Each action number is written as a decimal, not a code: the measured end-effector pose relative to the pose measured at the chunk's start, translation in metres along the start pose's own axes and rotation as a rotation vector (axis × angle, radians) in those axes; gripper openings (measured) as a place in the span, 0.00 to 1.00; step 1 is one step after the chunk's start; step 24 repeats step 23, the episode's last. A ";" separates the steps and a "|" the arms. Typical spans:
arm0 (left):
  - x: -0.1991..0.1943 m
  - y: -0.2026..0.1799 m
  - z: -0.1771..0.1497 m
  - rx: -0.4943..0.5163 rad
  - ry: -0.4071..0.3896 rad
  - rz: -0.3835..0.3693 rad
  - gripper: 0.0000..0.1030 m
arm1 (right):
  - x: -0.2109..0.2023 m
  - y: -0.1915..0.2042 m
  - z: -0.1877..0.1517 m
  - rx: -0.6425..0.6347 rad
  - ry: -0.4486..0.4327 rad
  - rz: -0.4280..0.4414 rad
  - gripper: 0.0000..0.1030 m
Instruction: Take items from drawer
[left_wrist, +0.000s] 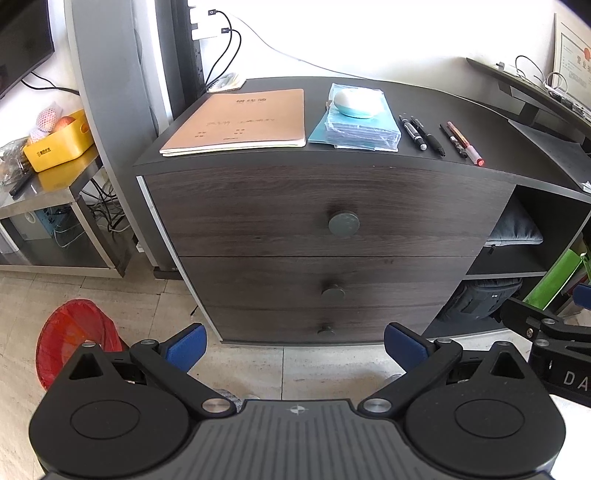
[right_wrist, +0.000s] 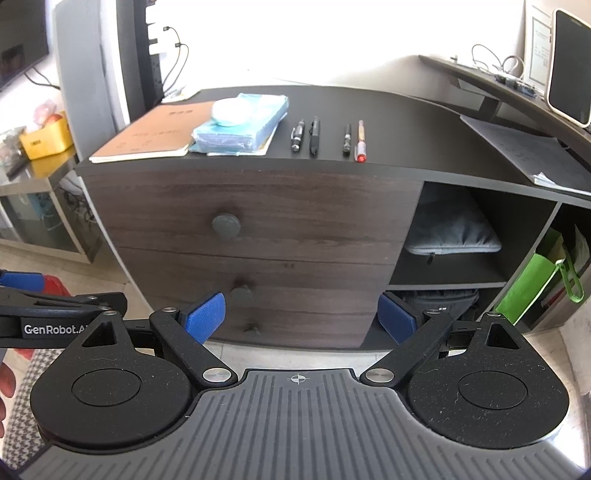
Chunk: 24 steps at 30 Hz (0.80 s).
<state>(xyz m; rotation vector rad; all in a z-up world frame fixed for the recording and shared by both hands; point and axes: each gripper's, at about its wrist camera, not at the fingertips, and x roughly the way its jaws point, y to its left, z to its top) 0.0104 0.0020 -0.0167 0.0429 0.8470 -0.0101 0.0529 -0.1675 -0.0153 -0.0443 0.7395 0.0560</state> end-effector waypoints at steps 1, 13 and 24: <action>0.001 -0.001 0.000 0.000 0.001 -0.002 0.99 | 0.000 0.000 0.000 -0.002 0.000 0.001 0.91; 0.001 -0.003 0.000 0.006 -0.003 -0.006 0.99 | -0.003 0.004 0.000 -0.012 0.000 0.002 0.91; 0.000 -0.003 0.001 0.002 -0.014 -0.005 0.99 | -0.002 0.004 -0.001 -0.019 0.003 0.001 0.91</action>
